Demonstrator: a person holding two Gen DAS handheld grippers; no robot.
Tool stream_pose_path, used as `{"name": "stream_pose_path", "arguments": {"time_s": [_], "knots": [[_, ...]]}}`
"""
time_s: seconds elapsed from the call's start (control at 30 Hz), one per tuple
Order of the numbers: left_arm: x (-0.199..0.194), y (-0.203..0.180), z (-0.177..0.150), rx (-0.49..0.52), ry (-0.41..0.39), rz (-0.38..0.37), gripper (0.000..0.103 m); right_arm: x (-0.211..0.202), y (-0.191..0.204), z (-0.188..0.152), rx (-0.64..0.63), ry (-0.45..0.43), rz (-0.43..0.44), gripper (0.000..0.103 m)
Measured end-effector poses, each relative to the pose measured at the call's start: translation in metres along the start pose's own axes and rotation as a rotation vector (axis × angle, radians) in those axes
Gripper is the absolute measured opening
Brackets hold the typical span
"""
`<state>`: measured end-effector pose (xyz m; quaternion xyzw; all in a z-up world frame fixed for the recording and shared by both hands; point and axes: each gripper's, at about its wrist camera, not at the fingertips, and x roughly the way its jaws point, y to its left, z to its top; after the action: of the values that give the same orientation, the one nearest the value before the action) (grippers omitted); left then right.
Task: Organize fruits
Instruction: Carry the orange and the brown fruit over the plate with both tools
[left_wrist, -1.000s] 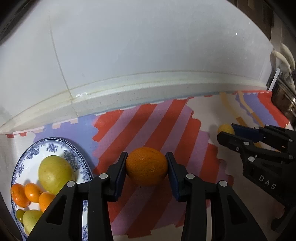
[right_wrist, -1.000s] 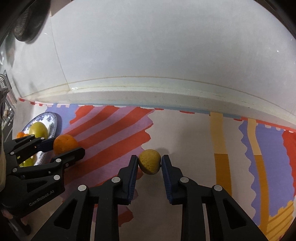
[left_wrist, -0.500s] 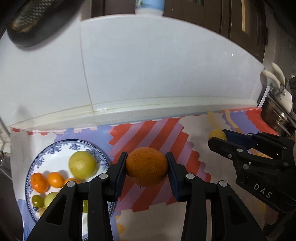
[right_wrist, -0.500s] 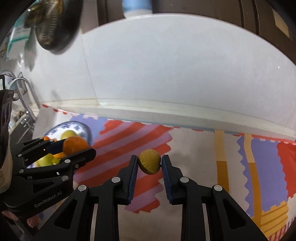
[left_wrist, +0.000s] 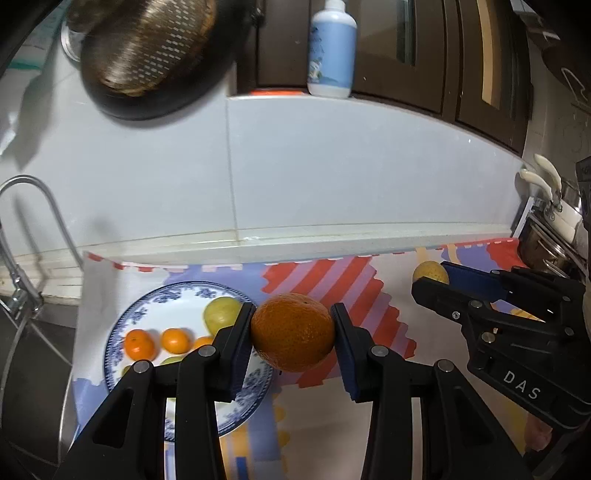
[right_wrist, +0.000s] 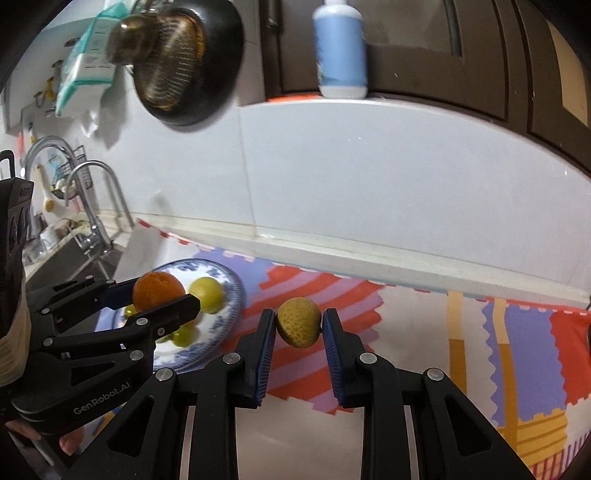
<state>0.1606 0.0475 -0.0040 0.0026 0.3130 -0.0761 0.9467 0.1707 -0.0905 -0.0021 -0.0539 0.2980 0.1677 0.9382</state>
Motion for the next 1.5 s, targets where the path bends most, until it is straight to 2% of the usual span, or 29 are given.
{"name": "stream_pose_path", "arguments": {"time_s": [0.4, 0.8, 1.17, 1.5], "knots": [[-0.041, 0.031, -0.008, -0.034, -0.042, 0.058, 0.041, -0.019, 0.044, 0.009, -0.043, -0.032, 0.053, 0.028], [-0.052, 0.078, -0.018, -0.06, -0.029, 0.127, 0.041, 0.0, 0.09, 0.018, -0.082, -0.016, 0.11, 0.028], [-0.028, 0.12, -0.026, -0.091, 0.025, 0.16, 0.041, 0.043, 0.123, 0.025, -0.139, 0.036, 0.148, 0.028], [0.019, 0.137, -0.035, -0.099, 0.114, 0.159, 0.041, 0.096, 0.124, 0.015, -0.139, 0.133, 0.142, 0.028]]}}
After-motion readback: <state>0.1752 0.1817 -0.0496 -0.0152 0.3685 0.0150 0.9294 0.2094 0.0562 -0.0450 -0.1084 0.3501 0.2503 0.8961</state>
